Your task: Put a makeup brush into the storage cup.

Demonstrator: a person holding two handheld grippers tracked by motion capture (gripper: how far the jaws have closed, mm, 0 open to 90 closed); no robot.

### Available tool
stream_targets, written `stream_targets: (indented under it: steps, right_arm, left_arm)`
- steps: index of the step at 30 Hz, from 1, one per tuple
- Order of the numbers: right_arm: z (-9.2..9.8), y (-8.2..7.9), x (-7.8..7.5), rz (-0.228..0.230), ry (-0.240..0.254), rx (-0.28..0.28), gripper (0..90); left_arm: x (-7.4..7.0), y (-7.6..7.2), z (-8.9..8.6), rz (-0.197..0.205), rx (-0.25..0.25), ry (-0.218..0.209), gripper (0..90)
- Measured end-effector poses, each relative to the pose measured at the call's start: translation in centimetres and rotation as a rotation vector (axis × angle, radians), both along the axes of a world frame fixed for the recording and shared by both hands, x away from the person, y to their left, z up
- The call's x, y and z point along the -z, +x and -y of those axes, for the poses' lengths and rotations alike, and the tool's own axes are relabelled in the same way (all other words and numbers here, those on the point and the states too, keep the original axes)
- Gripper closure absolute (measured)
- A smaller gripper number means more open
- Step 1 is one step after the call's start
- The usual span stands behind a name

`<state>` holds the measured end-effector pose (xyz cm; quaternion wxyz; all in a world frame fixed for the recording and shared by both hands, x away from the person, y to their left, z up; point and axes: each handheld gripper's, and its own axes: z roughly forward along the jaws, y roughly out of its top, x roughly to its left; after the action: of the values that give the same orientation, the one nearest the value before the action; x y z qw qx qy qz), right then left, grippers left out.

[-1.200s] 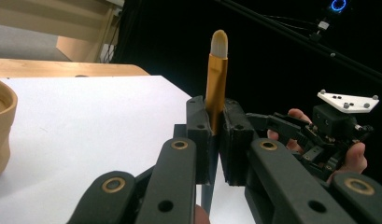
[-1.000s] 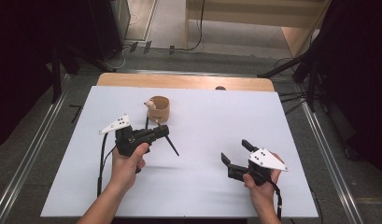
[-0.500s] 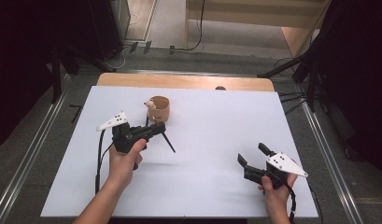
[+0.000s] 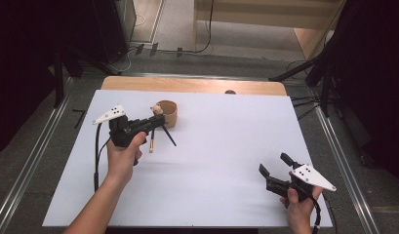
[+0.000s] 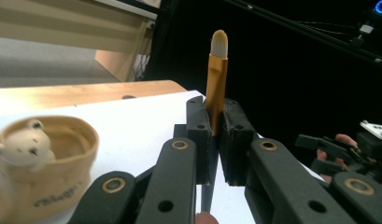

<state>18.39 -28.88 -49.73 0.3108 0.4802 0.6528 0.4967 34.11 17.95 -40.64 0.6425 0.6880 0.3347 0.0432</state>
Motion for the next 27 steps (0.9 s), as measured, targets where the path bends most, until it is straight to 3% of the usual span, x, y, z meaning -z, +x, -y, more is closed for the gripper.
stream_targets:
  steps: [4,9,18,27]
  right_arm:
    - [0.5,-0.1,0.1,0.000,0.005,0.007,13.3]
    - [1.2,-0.4,0.3,-0.008,0.014,-0.016,1.2]
    - [1.6,-0.6,0.7,-0.016,-0.002,-0.006,0.0]
    - [2.2,-0.4,1.1,-0.034,0.025,0.019,0.0]
  left_arm:
    - [-0.3,0.5,0.0,0.005,-0.005,0.009,84.3]
    - [-0.6,1.1,0.0,0.003,-0.016,0.002,84.3]
    - [-1.2,2.4,-0.3,0.008,-0.057,0.006,84.2]
    - [-1.8,3.5,-0.7,0.022,-0.094,0.000,84.3]
